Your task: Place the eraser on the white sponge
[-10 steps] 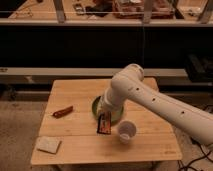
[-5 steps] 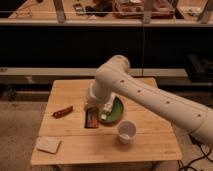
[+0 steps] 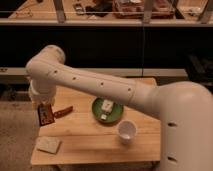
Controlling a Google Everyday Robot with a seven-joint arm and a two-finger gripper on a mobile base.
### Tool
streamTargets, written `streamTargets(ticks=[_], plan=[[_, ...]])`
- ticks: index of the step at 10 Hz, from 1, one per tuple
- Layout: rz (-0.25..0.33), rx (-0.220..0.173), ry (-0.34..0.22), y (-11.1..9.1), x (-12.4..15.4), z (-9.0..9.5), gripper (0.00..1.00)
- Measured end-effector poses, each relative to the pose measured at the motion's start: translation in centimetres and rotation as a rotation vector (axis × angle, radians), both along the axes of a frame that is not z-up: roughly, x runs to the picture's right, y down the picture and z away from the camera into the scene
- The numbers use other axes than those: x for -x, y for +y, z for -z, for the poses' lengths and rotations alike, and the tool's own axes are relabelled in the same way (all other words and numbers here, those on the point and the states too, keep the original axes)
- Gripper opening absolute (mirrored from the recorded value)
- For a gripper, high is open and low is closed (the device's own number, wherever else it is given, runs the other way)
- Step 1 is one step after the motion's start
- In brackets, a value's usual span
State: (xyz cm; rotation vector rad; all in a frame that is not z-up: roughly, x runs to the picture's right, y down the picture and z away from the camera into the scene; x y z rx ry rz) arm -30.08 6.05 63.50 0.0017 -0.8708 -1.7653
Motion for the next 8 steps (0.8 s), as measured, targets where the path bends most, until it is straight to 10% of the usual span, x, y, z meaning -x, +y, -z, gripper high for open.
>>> streamTargets(ticks=[8], plan=[[0.084, -0.044, 0.033, 3.4, 2.8, -5.1, 0.0]])
